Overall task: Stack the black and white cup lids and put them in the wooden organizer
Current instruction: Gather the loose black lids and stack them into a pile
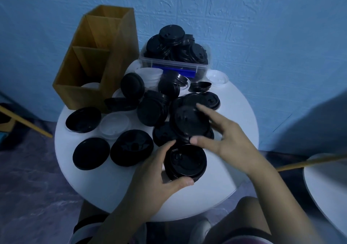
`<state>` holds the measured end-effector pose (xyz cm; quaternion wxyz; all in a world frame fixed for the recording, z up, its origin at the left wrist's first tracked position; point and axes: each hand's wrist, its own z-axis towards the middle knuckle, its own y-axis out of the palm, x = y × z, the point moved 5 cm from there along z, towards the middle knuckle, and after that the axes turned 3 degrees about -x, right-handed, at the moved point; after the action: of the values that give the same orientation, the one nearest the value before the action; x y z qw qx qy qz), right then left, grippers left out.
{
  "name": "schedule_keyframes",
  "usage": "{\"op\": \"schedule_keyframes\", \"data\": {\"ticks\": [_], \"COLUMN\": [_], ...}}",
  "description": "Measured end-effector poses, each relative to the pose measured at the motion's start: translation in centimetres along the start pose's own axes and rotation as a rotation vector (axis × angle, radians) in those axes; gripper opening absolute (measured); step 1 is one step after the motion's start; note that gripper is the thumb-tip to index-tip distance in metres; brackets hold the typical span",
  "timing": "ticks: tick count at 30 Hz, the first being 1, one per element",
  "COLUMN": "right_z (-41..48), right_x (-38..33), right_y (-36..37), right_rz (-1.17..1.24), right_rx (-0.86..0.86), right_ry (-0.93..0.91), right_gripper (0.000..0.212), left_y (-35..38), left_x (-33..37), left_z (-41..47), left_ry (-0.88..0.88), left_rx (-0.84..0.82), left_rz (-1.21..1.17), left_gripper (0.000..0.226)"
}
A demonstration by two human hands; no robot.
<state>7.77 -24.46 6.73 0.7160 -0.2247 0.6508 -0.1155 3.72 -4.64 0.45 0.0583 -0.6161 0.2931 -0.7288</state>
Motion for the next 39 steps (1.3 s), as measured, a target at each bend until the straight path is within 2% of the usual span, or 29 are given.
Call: {"op": "schedule_keyframes", "data": {"ticks": [2, 4, 11, 19, 26, 30, 39], "right_z": [-2.6, -4.4, -5.6, -5.2, -5.3, -5.4, -4.9], "right_x": [0.2, 0.8, 2.0, 1.3, 0.8, 1.2, 1.6], "right_y": [0.9, 1.7, 2.2, 2.4, 2.7, 2.6, 2.3], "right_rz": [0.076, 0.032, -0.159, -0.293, -0.371, -0.345, -0.297], "right_rx": [-0.102, -0.167, -0.176, -0.202, -0.16, -0.175, -0.264], "right_ry": [0.016, 0.023, 0.03, 0.018, 0.03, 0.053, 0.055], "right_gripper": [0.083, 0.083, 0.067, 0.061, 0.074, 0.083, 0.075], "left_y": [-0.1, -0.2, 0.0, 0.0, 0.4, 0.3, 0.1], "left_x": [0.3, 0.4, -0.4, 0.0, -0.5, -0.6, -0.1], "left_z": [0.1, 0.3, 0.1, 0.0, -0.1, 0.0, -0.1], "left_ry": [0.029, 0.048, 0.015, 0.023, 0.026, 0.024, 0.038], "left_rx": [0.001, 0.017, 0.006, -0.037, -0.078, -0.05, -0.035], "left_rz": [0.029, 0.052, 0.031, 0.051, 0.168, 0.185, 0.184], "left_gripper": [0.079, 0.078, 0.1, 0.098, 0.108, 0.095, 0.087]}}
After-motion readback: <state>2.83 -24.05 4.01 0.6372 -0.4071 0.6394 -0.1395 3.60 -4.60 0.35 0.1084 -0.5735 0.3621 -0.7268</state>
